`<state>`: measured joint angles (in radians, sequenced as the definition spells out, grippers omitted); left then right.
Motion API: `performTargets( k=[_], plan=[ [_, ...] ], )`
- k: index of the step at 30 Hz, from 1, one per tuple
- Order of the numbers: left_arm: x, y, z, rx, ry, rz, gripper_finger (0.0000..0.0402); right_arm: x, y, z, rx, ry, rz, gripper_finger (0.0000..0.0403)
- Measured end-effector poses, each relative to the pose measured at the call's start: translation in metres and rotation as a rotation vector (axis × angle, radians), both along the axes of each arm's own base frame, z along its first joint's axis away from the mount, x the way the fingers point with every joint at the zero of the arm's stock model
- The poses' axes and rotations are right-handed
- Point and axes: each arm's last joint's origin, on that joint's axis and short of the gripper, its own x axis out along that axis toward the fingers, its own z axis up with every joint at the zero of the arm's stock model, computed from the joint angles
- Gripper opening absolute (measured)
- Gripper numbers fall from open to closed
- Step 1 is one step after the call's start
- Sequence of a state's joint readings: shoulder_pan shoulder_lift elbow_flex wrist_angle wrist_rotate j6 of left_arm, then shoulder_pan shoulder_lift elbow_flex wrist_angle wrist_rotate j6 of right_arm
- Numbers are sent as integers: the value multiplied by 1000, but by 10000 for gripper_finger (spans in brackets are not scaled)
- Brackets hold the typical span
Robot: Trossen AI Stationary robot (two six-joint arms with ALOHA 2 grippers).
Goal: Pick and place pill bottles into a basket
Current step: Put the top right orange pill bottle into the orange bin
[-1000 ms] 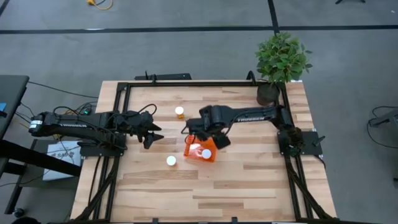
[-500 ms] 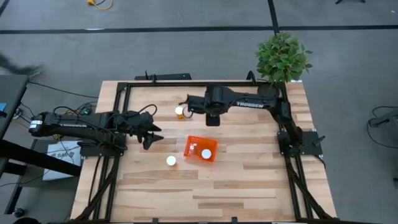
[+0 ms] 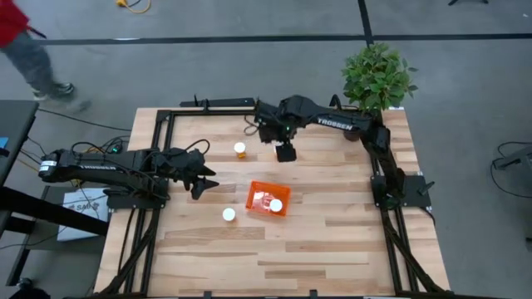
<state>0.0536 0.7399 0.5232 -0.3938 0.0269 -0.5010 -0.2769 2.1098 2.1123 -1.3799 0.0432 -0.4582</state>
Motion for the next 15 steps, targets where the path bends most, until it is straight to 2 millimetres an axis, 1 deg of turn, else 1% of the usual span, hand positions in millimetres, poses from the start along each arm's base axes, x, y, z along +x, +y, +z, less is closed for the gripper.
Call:
performTargets(
  k=[4, 6, 9, 12, 15],
  plan=[
    [0, 1, 0, -1, -2, 27, 236, -6, -30, -3, 95, -61, -58, 256],
    [0, 1, 0, 8, -2, 41, 236, -10, -44, -1, 107, -84, -83, 256],
    [0, 1, 0, 14, -2, 53, 236, -17, -59, -2, 114, -85, -113, 259],
    [0, 2, 0, 21, -2, 63, 236, -18, -64, -3, 114, -83, -124, 267],
    [0, 2, 0, 22, -2, 65, 236, -16, -63, -3, 108, -96, -121, 274]
  ],
)
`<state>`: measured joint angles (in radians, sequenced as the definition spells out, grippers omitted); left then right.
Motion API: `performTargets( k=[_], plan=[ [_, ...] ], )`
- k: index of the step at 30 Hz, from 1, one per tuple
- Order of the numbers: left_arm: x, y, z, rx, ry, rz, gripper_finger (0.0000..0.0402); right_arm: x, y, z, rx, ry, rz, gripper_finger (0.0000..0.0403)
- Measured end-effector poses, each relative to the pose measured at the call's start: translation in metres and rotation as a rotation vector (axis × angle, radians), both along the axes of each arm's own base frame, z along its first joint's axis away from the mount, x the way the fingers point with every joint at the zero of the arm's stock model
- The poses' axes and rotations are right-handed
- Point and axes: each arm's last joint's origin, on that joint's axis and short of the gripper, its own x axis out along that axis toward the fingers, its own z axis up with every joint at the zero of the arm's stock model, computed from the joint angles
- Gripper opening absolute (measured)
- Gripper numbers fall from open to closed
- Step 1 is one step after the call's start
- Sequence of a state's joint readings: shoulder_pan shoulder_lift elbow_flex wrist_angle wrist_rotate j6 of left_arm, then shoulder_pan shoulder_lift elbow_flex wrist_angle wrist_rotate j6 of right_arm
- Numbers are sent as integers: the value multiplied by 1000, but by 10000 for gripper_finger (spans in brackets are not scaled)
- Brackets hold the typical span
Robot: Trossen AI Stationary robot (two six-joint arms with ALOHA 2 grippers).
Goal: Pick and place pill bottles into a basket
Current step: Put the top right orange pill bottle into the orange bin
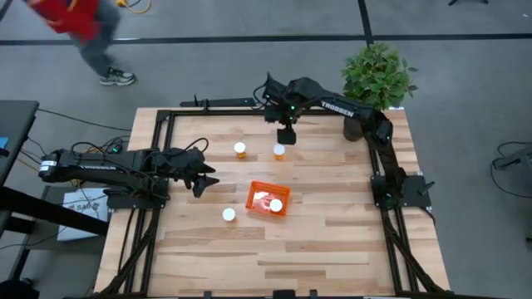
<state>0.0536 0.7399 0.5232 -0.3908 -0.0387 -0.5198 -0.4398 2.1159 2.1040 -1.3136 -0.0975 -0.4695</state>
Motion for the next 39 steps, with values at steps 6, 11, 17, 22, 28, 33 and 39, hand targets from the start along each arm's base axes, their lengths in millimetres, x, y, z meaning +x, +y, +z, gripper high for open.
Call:
performTargets(
  k=[6, 11, 17, 22, 28, 33, 39],
  plan=[
    [0, 0, 0, 0, 0, 0, 236, 10, 5, 2, -61, -50, -37, 276],
    [0, 0, 0, 0, 0, 0, 236, 7, 15, 0, -32, 9, -18, 276],
    [0, 0, 0, 2, 0, -1, 236, 13, 30, 0, -22, 4, 19, 276],
    [0, 0, 0, 10, 1, -7, 236, 16, 36, -8, -9, 17, 52, 276],
    [0, 0, 0, 12, 1, -9, 236, 13, 43, -34, -10, 109, 100, 276],
    [0, 0, 0, 13, 1, -15, 236, 15, 45, -48, -17, 111, 119, 276],
    [0, 0, 0, 15, 2, -17, 236, 14, 44, -61, -18, 112, 129, 276]
  ],
)
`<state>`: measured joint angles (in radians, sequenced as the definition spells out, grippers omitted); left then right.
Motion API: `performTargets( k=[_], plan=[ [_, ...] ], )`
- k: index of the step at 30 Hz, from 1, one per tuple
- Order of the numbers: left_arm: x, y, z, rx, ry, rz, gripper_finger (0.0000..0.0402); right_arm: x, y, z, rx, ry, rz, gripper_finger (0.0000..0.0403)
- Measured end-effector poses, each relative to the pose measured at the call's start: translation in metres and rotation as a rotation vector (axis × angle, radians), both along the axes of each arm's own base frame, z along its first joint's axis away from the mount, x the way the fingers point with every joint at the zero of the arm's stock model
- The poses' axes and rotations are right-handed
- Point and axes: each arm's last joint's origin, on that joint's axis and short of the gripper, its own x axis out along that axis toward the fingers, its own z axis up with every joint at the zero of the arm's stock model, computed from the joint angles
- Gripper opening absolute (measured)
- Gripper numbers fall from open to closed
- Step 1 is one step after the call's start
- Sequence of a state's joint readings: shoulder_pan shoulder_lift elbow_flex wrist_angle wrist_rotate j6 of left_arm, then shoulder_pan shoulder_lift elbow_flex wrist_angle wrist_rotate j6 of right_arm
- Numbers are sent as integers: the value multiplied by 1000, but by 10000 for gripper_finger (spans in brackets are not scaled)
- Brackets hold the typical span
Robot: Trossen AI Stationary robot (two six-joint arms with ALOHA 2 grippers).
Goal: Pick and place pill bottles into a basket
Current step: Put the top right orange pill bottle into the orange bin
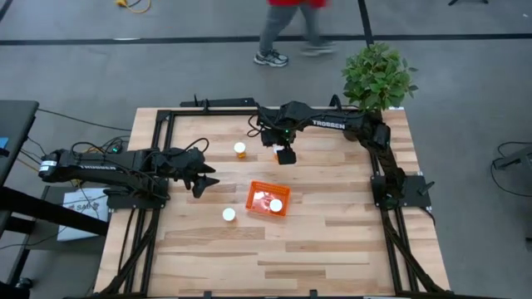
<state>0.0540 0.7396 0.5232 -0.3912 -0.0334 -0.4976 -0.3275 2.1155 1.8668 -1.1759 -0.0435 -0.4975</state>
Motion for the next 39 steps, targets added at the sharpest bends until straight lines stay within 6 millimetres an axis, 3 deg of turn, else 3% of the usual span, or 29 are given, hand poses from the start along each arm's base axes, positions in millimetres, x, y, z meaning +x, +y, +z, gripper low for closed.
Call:
performTargets(
  k=[12, 39],
  plan=[
    [0, 0, 0, 0, 0, 0, 236, -3, -4, -13, 6, 13, -22, 276],
    [0, 0, 0, -1, 0, 0, 236, 2, -1, -13, -53, -8, 18, 276]
  ],
)
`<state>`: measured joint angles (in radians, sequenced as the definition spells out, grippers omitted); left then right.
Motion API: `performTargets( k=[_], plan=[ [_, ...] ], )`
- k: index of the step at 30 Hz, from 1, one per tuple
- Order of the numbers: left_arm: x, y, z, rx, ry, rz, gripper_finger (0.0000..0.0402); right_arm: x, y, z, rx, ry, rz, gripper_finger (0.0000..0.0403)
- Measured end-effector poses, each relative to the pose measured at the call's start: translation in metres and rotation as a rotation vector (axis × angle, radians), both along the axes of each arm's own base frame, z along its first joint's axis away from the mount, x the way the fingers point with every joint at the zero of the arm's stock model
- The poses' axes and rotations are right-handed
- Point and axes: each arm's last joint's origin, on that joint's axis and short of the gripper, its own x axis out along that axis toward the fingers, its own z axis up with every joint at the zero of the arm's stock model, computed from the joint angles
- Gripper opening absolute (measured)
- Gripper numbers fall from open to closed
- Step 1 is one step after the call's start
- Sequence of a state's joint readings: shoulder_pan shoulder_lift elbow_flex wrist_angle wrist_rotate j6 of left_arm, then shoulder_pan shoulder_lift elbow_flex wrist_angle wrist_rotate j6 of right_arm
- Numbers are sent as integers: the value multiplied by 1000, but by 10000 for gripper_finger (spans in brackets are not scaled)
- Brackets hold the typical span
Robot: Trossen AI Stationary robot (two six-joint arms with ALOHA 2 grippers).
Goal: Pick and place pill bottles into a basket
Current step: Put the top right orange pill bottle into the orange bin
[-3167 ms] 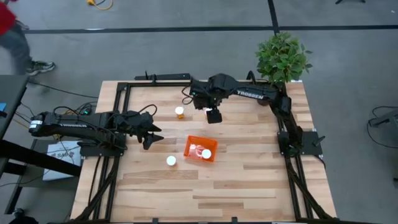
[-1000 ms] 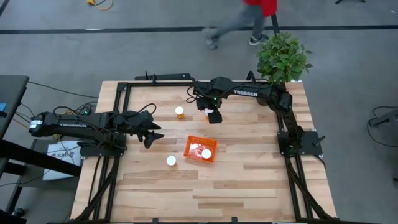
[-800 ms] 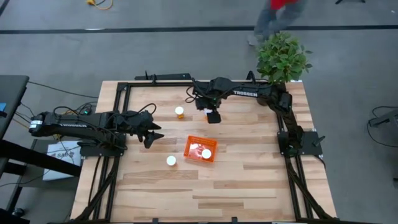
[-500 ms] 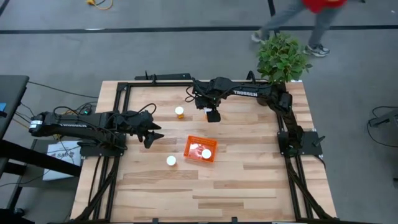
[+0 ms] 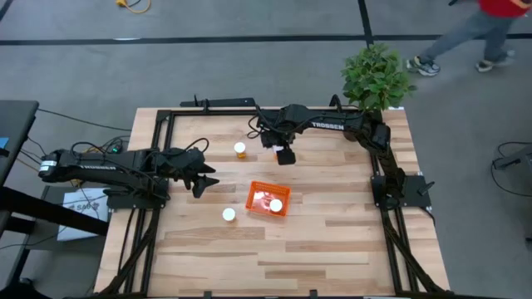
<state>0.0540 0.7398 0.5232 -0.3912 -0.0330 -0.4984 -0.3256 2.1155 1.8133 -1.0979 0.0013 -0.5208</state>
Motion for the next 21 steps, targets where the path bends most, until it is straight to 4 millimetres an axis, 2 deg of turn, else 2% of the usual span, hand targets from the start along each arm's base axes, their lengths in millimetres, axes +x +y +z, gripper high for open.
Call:
performTargets(
  k=[21],
  plan=[
    [0, 0, 0, 0, 1, -1, 236, 0, -3, 0, 1, -10, -2, 276]
  ],
)
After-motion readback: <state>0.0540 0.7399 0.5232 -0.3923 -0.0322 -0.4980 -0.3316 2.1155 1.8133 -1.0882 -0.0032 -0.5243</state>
